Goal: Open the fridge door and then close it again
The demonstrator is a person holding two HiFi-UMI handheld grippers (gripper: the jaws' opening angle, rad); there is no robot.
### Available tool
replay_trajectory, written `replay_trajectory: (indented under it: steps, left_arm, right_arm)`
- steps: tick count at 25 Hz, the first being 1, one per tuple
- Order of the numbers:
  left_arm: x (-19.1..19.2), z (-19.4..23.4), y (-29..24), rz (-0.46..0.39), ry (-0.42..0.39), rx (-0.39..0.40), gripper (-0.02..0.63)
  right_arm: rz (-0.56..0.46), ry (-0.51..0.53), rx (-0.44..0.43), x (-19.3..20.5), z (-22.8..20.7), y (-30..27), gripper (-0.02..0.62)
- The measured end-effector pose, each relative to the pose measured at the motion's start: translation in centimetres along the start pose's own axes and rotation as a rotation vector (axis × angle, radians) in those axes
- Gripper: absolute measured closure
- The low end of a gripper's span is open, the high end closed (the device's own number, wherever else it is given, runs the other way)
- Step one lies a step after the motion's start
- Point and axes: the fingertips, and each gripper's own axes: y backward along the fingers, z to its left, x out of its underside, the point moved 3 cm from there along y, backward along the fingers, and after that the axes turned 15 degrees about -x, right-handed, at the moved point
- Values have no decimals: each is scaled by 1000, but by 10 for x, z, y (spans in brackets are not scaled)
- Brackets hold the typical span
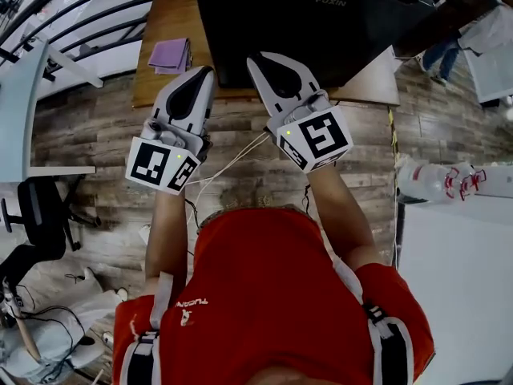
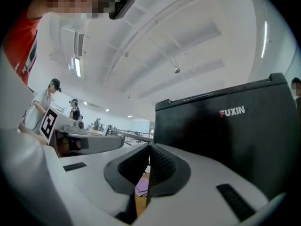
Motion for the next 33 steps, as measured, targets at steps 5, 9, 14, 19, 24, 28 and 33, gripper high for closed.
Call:
replay_trajectory:
  steps: [5, 9, 14, 19, 24, 28, 33]
  left_arm:
    - [-2, -4, 7, -3, -2, 1, 597]
    - [-4, -1, 9, -6, 2, 0, 597]
    - [-4, 8, 7, -5, 8, 8, 597]
    - [-4, -5, 17, -11, 6, 6, 597]
    - [-3, -3, 17, -8, 9, 7, 597]
    - [-3, -2, 18, -8, 12, 7, 597]
    - [-2, -2, 19, -5, 13, 8, 597]
  right_arm:
    - [-19, -19, -26, -3, 21, 5, 569]
    - [-14, -19, -34, -2, 30, 2, 569]
    - [1, -3, -38, 1, 34, -8, 569]
    - [-10, 2, -38, 0, 43, 7, 569]
    - [-19, 0, -26, -2, 41, 8, 569]
    - [-17, 1, -24, -2, 42, 8, 569]
    - [-16, 2, -23, -2, 42, 7, 569]
